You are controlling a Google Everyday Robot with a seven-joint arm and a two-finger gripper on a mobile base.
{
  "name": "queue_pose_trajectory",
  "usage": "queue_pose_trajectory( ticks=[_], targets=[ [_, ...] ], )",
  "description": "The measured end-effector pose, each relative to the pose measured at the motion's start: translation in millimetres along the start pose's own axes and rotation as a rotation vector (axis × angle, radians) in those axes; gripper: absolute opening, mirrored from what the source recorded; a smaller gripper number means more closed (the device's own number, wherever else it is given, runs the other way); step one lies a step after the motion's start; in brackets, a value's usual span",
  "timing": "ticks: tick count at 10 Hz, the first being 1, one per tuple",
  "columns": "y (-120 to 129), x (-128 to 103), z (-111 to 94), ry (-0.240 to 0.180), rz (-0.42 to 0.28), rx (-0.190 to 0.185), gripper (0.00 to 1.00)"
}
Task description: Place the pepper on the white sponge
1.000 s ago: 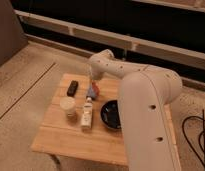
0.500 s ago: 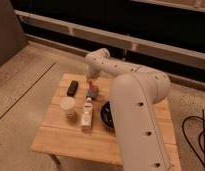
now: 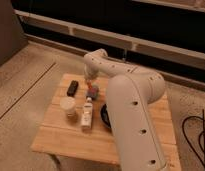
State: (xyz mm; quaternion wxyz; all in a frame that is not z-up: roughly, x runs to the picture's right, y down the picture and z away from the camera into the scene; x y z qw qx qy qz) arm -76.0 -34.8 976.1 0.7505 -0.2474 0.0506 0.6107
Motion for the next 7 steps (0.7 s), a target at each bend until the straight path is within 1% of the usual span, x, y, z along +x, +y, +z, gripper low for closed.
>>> queue_pose_trajectory(
  ticks=[2, 3, 5, 7],
  targets=[
    [-7.7, 9.9, 9.0, 0.029, 0.019, 0.012, 0.0],
    [-9.5, 11.8, 11.4, 0.037, 0.025, 0.015, 0.0],
    [-10.3, 10.8, 12.4, 0.043, 0.029, 0.019, 0.0],
    [-9.2, 7.8, 11.2, 0.04, 0.024, 0.018, 0.0]
  ],
)
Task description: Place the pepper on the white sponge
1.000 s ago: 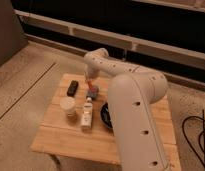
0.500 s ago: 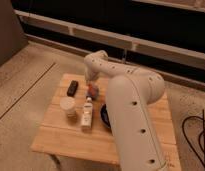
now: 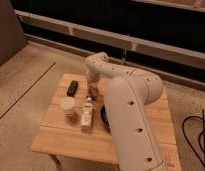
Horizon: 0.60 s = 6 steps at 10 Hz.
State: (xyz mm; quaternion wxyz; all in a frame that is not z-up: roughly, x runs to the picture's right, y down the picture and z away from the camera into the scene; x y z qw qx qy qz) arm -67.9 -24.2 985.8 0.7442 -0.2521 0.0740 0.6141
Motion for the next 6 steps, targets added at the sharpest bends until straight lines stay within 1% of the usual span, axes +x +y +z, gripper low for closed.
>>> queue_pose_trajectory(
  ticks=[2, 3, 5, 6],
  targets=[
    [1.4, -1.5, -1.5, 0.0, -0.006, -0.005, 0.12],
    [2.3, -1.0, -1.5, 0.003, -0.008, -0.01, 0.26],
    [1.8, 0.0, -0.9, 0.009, -0.006, -0.017, 0.5],
    [1.2, 0.1, -0.9, 0.01, -0.004, -0.019, 0.58]
  ],
)
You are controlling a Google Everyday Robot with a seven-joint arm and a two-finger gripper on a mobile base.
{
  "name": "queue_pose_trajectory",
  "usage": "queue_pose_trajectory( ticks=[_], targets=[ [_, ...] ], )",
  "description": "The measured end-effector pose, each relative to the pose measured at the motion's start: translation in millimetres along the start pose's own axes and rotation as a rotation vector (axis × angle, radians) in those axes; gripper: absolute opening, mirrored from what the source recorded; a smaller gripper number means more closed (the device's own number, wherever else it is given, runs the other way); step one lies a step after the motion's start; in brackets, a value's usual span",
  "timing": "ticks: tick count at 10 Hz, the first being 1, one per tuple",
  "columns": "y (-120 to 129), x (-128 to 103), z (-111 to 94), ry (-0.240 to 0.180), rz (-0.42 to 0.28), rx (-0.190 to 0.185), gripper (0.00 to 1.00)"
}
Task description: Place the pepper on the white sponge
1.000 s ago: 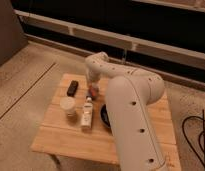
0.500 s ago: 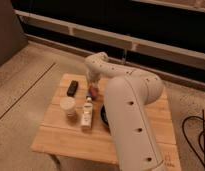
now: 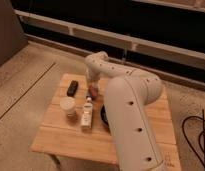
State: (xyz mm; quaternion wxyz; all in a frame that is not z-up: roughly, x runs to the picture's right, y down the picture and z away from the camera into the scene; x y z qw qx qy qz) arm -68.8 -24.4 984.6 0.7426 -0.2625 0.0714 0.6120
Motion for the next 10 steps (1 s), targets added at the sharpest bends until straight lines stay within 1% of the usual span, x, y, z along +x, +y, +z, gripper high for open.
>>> queue_pose_trajectory(
  ticks=[1, 2, 3, 8, 9, 10],
  targets=[
    [-1.2, 0.1, 0.0, 0.001, 0.004, -0.003, 0.72],
    [-2.0, 0.3, 0.1, 0.002, 0.007, -0.005, 0.78],
    [-2.9, 0.9, 0.6, 0.004, 0.01, -0.007, 0.8],
    [-6.7, 1.6, 0.5, 0.007, 0.023, -0.017, 0.8],
    [-7.6, 0.1, -1.6, 0.001, 0.025, -0.018, 0.8],
    [-9.3, -4.9, -9.8, -0.017, 0.03, -0.017, 0.8]
  ],
)
